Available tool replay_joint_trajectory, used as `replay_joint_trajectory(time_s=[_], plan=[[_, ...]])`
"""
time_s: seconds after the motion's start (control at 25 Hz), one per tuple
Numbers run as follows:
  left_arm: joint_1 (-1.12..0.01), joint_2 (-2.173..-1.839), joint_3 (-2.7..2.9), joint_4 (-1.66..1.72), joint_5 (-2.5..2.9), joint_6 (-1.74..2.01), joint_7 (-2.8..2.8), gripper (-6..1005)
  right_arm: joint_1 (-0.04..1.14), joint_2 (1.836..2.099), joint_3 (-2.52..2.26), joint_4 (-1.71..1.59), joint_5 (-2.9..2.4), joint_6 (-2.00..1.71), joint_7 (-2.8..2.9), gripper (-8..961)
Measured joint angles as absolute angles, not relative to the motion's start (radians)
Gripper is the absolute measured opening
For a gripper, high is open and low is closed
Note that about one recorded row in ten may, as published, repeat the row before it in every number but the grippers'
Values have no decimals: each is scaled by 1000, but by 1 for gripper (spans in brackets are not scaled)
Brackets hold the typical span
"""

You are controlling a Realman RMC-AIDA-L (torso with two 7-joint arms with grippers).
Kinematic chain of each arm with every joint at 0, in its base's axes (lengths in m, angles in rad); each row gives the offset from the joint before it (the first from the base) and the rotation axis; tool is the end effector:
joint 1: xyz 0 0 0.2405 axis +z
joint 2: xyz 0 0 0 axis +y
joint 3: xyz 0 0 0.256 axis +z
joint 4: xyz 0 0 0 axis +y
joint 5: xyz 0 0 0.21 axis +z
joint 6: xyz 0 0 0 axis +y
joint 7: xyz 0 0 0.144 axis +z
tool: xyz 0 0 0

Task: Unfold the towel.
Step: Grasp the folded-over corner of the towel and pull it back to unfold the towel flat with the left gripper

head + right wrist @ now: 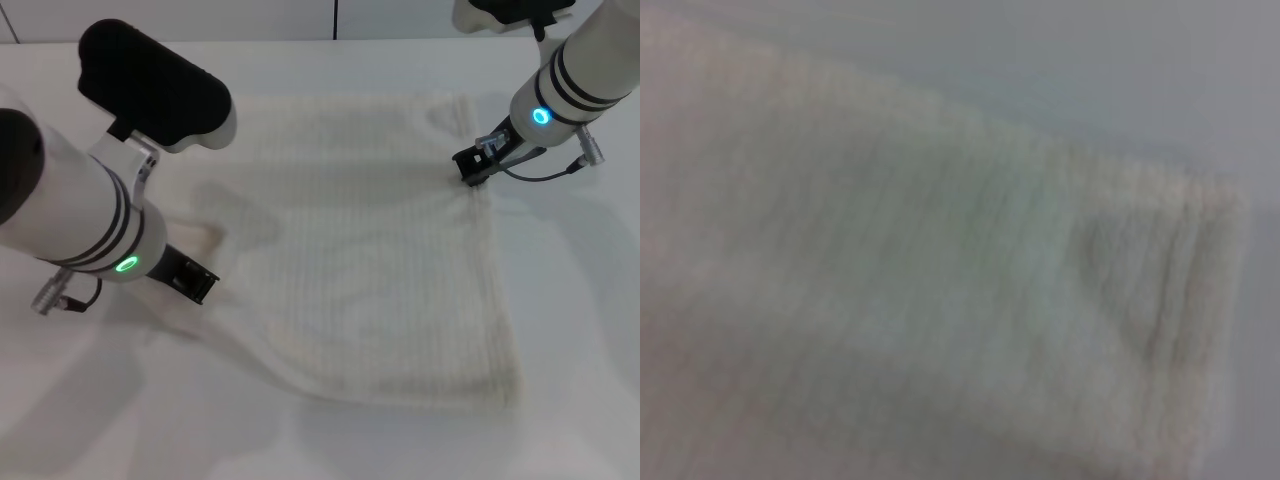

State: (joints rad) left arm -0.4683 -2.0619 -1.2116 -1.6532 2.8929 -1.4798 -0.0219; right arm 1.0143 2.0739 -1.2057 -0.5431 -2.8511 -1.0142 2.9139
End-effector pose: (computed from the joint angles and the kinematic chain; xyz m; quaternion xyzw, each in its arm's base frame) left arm -0.1543 0.3094 -0.0385 -0.8633 -0.3275 0.2283 0.3087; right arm 0.2075 0.4413 -0.0440 -0.8026 0.4816 -0.1699 0.3083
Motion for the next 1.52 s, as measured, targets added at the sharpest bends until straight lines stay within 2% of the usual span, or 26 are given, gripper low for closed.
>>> replay_joint_trajectory(time_s=[0.68, 0.88, 1.2, 1.52], plan=[[-424, -2059, -1264, -1650, 2893, -1555, -32, 64, 1014, 2074, -1206, -548, -2848, -1021, 2904, 23], [-424, -2058, -1238, -1655, 2893, -1573, -36, 144, 1014, 2074, -1206, -552, -2849, -1023, 2904, 24], [-437, -2045, -1256, -1690, 2894, -1526, -27, 474, 1014, 2074, -1206, -552, -2849, -1023, 2904, 25], [-463, -2049, -1272, -1626, 2895, -1402, 29, 467, 1007, 2076, -1206, -572, -2849, -1016, 2904, 26]])
